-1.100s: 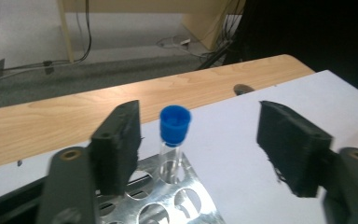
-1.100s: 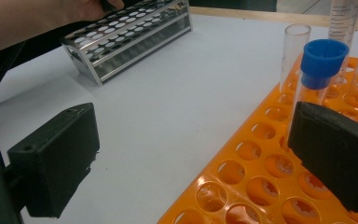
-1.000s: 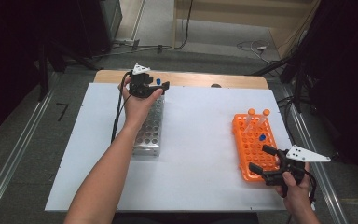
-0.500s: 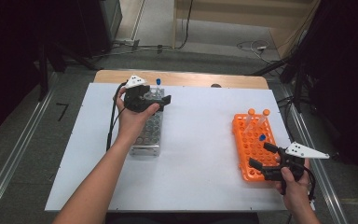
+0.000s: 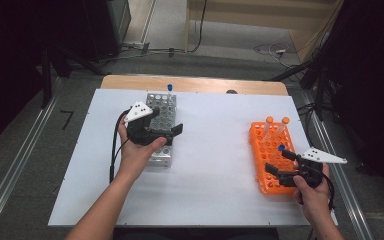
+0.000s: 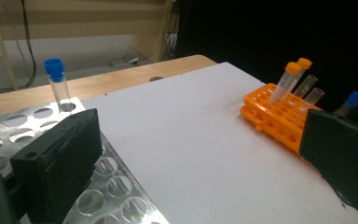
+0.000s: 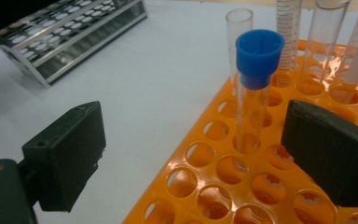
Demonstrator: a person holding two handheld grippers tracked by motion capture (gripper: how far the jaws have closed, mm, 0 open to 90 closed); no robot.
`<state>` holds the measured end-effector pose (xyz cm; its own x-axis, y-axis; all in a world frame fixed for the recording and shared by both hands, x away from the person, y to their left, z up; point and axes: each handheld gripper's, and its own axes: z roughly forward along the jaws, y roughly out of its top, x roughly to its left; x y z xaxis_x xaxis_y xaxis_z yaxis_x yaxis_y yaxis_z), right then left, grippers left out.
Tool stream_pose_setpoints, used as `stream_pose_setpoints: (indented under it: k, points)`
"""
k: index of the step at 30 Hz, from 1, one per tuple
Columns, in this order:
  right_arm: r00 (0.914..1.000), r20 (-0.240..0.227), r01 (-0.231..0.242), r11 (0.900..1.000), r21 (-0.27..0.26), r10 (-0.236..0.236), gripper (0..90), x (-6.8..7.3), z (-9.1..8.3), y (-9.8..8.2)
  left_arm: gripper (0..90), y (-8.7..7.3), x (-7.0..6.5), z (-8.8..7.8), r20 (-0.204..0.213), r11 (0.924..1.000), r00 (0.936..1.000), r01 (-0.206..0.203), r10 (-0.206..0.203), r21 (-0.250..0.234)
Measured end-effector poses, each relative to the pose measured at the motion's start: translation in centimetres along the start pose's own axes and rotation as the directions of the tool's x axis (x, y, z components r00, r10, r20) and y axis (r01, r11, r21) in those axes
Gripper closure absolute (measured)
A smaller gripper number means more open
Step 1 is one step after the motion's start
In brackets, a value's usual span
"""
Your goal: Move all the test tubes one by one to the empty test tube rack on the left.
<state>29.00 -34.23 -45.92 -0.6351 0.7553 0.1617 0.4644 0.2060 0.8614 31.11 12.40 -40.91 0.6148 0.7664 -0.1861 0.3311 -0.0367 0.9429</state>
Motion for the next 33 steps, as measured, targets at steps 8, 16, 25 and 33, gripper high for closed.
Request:
stream_pose_setpoints:
  k: [8, 16, 25, 33]
  points:
    - [0.9927, 0.105, -0.062, 0.998, 0.031, 0.059, 32.1, -0.6, 0.8, 0.3, 0.0, -1.7, -1.7, -1.5, 0.030, 1.0000, 0.9995, -0.004, 0.004, 0.002]
    - [0.9811, 0.173, -0.106, 0.988, 0.108, 0.087, 59.2, -0.8, 1.8, 0.6, 0.0, -2.4, -2.5, -2.7, 0.041, 1.0000, 0.9991, 0.002, -0.002, 0.003]
    - [0.9699, 0.231, -0.109, 0.985, 0.133, 0.076, 72.1, -0.6, 2.4, 0.8, 0.0, -2.8, -2.4, -3.0, 0.035, 0.9998, 0.9992, 0.017, -0.017, 0.003]
    - [0.9675, 0.234, -0.121, 0.987, 0.102, 0.094, 74.8, -0.7, 2.1, 0.9, 0.0, -3.2, -2.5, -2.8, 0.043, 0.9997, 0.9989, 0.020, -0.021, 0.011]
